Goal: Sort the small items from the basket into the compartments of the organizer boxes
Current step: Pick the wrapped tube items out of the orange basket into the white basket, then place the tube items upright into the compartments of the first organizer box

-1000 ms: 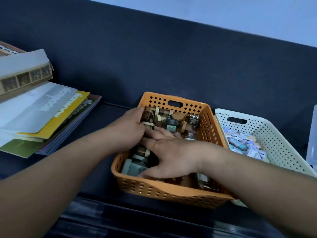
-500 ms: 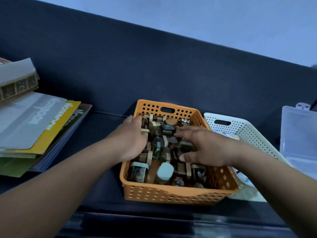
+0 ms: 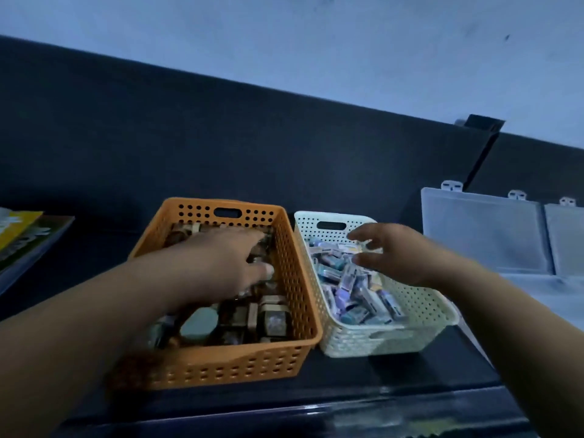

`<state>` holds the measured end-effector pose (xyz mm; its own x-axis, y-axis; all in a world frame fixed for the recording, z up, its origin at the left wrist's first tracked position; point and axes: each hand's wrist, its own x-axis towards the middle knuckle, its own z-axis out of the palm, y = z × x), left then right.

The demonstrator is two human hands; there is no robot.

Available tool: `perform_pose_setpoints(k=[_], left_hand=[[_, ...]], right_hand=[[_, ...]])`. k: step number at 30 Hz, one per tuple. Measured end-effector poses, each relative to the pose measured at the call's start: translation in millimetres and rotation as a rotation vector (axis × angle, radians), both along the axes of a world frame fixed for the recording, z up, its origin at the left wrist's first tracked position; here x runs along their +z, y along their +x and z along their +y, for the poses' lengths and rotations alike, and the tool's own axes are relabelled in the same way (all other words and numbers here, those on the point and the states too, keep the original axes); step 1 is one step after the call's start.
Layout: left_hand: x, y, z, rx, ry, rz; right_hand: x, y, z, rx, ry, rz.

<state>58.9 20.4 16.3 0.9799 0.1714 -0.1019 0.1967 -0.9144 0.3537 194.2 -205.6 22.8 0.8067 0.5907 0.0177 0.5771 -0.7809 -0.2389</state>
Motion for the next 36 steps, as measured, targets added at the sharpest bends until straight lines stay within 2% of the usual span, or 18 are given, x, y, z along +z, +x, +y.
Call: perform_pose_setpoints(k=[3, 8, 18, 23, 27, 32, 36], left_hand=[[5.6, 15.2, -34.3, 0.012, -0.060, -0.021], [-0.1, 54.4, -92.9, -0.041, -0.042, -0.037], [-30.3, 102.6, -139.7, 0.015, 0.285, 0.036], [-37.4, 103.6, -145.7, 0.059, 0.242, -0.014], [-27.1, 92.7, -141.1, 0.135, 0.030, -0.207], [0.9, 84.2, -136.3, 0.189, -0.381, -0.392], [21.0, 82.9, -154.5, 0.174, -0.488, -0.500]], right_hand=[[-7.3, 21.2, -23.9, 0.026, -0.099, 0.030], [-14.2, 35.1, -42.8, 0.195, -0.161, 0.051], [-41.3, 35.0, -33.2, 0.426, -0.365, 0.004], [-50.1, 39.2, -30.2, 0.399, -0.357, -0.022], [-32.1, 35.7, -41.0, 0.394, -0.218, 0.060], [6.1, 33.1, -71.2, 0.287, 0.181, 0.409], [16.0, 34.9, -101.6, 0.216, 0.402, 0.523]])
